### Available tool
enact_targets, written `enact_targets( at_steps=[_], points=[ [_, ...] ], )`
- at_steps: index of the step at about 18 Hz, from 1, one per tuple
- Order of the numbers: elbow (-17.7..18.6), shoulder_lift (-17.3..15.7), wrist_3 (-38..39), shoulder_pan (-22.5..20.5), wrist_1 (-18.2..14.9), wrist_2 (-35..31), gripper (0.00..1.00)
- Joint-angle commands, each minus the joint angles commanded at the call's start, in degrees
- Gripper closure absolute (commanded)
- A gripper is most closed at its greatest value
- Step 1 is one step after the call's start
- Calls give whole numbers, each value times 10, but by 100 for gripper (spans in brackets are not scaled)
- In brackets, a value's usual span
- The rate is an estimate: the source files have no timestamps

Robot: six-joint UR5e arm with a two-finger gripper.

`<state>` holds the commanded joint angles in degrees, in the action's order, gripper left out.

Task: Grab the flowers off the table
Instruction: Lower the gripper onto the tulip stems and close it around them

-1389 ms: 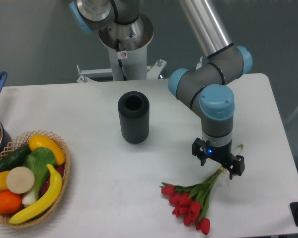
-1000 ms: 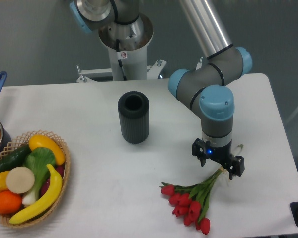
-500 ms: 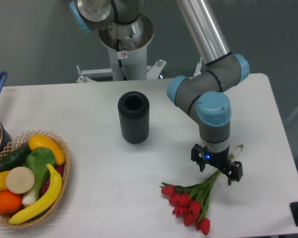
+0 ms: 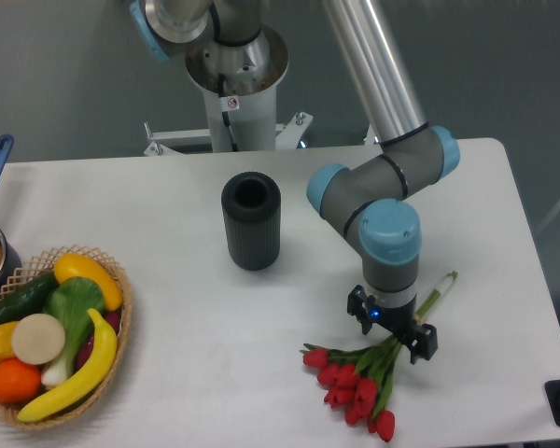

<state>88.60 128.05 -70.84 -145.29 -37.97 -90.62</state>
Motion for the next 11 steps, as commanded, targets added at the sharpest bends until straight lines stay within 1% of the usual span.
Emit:
enact_targets(
  at_steps=[2, 4, 5, 6, 7, 8, 9, 10, 11],
  points=[
    [-6, 10, 5, 3, 1, 0, 0],
    [-11, 11, 6, 4, 0, 0, 0],
    [-11, 11, 6, 4, 0, 0, 8],
    [-11, 11, 7, 4, 0, 1, 40],
    [-11, 11, 7, 4, 0, 3, 64],
    [-10, 12, 10, 4, 0, 4, 72],
    [-9, 14, 14, 4, 0, 4, 71],
    [-7, 12, 17, 4, -1, 4, 67],
    [-5, 11, 18, 4, 0, 4, 67]
  ],
)
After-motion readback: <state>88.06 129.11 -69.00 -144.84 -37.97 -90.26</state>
